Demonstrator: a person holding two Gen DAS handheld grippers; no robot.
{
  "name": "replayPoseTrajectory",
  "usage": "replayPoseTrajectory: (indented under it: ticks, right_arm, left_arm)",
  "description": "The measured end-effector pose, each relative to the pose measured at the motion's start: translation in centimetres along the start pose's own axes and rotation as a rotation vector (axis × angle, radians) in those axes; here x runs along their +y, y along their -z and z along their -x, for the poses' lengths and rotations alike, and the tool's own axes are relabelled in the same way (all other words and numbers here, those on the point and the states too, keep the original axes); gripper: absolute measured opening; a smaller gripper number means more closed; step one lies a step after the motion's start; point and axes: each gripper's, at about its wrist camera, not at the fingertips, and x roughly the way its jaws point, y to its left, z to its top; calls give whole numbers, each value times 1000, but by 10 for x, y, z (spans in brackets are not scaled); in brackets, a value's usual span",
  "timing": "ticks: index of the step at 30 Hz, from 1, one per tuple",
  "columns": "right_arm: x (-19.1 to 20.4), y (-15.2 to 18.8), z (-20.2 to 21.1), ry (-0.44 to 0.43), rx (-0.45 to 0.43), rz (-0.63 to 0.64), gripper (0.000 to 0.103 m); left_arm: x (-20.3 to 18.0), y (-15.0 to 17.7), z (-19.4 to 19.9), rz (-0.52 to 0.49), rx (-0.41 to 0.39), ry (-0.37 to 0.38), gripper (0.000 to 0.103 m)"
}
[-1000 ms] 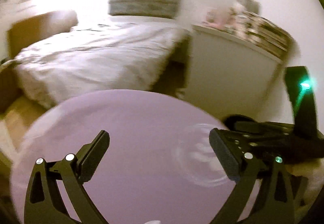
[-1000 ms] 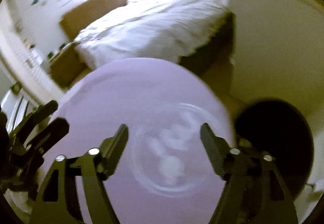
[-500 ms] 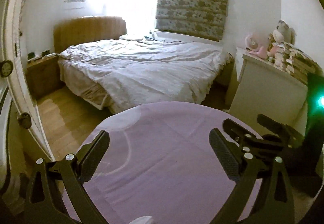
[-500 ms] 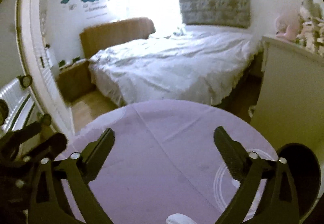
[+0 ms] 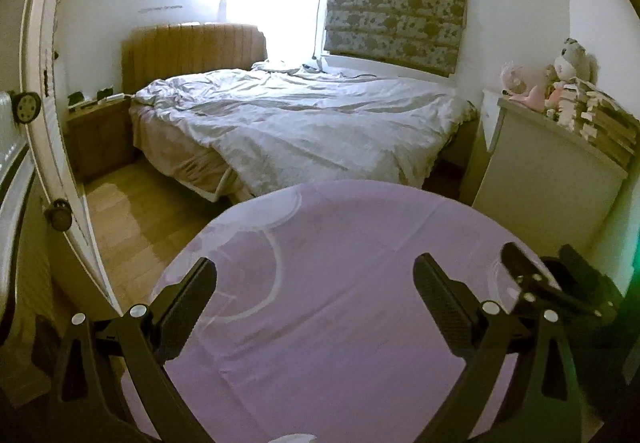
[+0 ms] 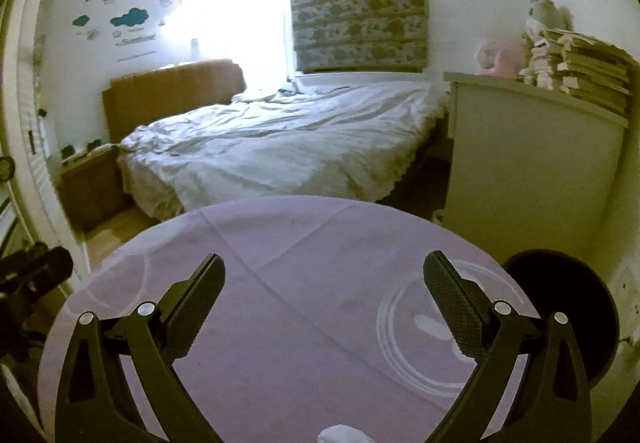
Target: Collect trash
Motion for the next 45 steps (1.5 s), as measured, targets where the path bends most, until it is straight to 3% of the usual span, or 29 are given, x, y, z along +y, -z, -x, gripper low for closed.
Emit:
replayPoseTrajectory:
  ticks: [9,20,45]
  right_arm:
    - [-8,27,-2,-2,22,14,98]
    - [-4,26,-21,-3,99,-1,98]
    - [-4,36,-21,-21,81,-13,98]
  left_arm:
    - [1,11,-5,-13,-3,34,98]
    - [-3,27,-30,-13,59,34,98]
    - [-20,37,-29,-57,67,7,98]
